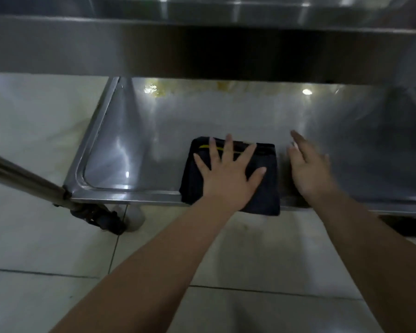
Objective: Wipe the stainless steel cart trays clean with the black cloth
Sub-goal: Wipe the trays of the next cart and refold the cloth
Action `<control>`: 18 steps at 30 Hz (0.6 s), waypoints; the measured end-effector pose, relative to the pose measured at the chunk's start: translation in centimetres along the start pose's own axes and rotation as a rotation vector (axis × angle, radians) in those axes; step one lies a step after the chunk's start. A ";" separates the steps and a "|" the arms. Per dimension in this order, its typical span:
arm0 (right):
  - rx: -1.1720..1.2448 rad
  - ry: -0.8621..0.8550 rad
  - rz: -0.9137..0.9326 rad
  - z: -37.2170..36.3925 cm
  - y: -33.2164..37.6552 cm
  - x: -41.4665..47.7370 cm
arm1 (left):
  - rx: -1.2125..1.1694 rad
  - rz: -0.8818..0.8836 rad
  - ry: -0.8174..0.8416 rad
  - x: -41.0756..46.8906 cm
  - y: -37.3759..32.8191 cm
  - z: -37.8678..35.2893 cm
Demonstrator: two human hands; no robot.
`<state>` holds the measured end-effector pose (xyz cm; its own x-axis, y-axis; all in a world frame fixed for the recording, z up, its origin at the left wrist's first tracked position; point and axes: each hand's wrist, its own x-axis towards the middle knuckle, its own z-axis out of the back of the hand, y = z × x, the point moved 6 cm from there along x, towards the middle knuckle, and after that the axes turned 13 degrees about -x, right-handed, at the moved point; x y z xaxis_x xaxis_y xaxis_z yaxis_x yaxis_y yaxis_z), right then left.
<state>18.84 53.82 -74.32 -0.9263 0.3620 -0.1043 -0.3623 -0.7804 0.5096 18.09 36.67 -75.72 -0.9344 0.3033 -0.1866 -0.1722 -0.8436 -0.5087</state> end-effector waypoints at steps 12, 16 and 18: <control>-0.723 0.269 0.468 -10.1 9.3 -5.8 | 0.039 0.114 -0.135 0.8 9.7 4.6; -0.738 0.217 0.478 -6.8 4.8 -2.9 | -0.028 0.112 -0.103 2.3 7.0 2.7; -0.757 0.194 0.432 -4.2 0.6 -0.8 | 0.084 0.086 -0.080 2.5 6.6 1.9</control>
<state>18.91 50.89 -77.48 -0.9741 -0.0810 -0.2110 0.1152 -0.9811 -0.1552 14.02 30.96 -77.93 -0.9681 0.1949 -0.1573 -0.1128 -0.8999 -0.4212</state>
